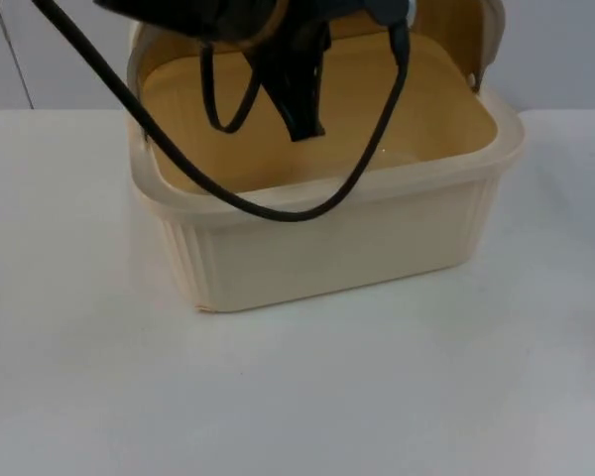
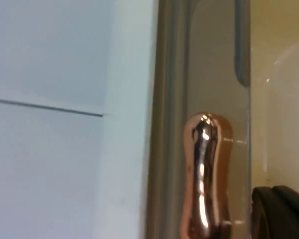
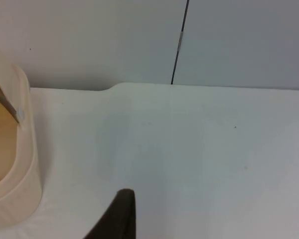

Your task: Open the box lid with the left hand, place the block into the box with the right hand, then close the box lid with the left hand.

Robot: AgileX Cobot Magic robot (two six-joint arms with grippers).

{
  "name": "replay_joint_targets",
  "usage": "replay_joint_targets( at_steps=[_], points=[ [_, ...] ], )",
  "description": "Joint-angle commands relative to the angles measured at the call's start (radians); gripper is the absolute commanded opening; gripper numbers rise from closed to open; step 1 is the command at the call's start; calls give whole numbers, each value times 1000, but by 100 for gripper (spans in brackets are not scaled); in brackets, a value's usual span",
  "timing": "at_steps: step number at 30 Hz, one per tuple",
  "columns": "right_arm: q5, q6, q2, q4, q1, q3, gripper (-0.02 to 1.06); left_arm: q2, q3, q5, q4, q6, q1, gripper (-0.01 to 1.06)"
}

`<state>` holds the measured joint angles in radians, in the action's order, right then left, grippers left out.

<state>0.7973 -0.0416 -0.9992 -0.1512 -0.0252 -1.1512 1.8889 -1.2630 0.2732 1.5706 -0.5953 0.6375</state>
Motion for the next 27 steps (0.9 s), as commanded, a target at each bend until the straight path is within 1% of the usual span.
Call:
replay_joint_targets(
  at_steps=[1, 3, 4, 7, 9, 10, 13, 14, 15, 16, 19, 20, 23, 24, 25, 27],
  points=[
    [6, 5, 3, -4, 5, -4, 105, -13, -8, 19, -79, -3, 13, 0],
    [17, 5, 3, -4, 5, -4, 105, -31, -3, 28, -143, -3, 28, 0],
    [17, 5, 3, -4, 5, -4, 105, -31, -3, 28, -143, -3, 28, 0],
    [21, 5, 3, -4, 5, -4, 105, -89, 46, -2, -143, -2, 71, 0],
    [21, 5, 3, -4, 5, -4, 105, -137, 78, 1, -184, -2, 105, 0],
    [21, 5, 3, -4, 5, -4, 105, -137, 78, 1, -184, -2, 105, 0],
    [21, 5, 3, -4, 5, -4, 105, -216, 125, 8, -320, -2, 144, 0],
    [21, 5, 3, -4, 5, -4, 105, -242, 139, 8, -365, -2, 149, 0],
    [21, 5, 3, -4, 5, -4, 105, -242, 139, 8, -365, -2, 149, 0],
    [21, 5, 3, -2, 5, -4, 105, -274, 151, 8, -423, -2, 152, 0],
    [21, 5, 3, 0, 5, -4, 105, -374, 196, 4, -575, -2, 150, 0],
    [21, 5, 3, 0, 5, -4, 105, -374, 196, 4, -575, -2, 150, 0],
    [21, 5, 3, 0, 5, -4, 105, -502, 273, -38, -690, -2, 118, 0],
    [21, 5, 3, 0, 5, -4, 105, -540, 287, -40, -740, -2, 104, 0],
    [21, 5, 3, 0, 5, -4, 105, -540, 287, -40, -740, -2, 104, 0],
    [21, 5, 3, 0, 5, -4, 105, -613, 319, -36, -847, -2, 57, 0]
  ],
)
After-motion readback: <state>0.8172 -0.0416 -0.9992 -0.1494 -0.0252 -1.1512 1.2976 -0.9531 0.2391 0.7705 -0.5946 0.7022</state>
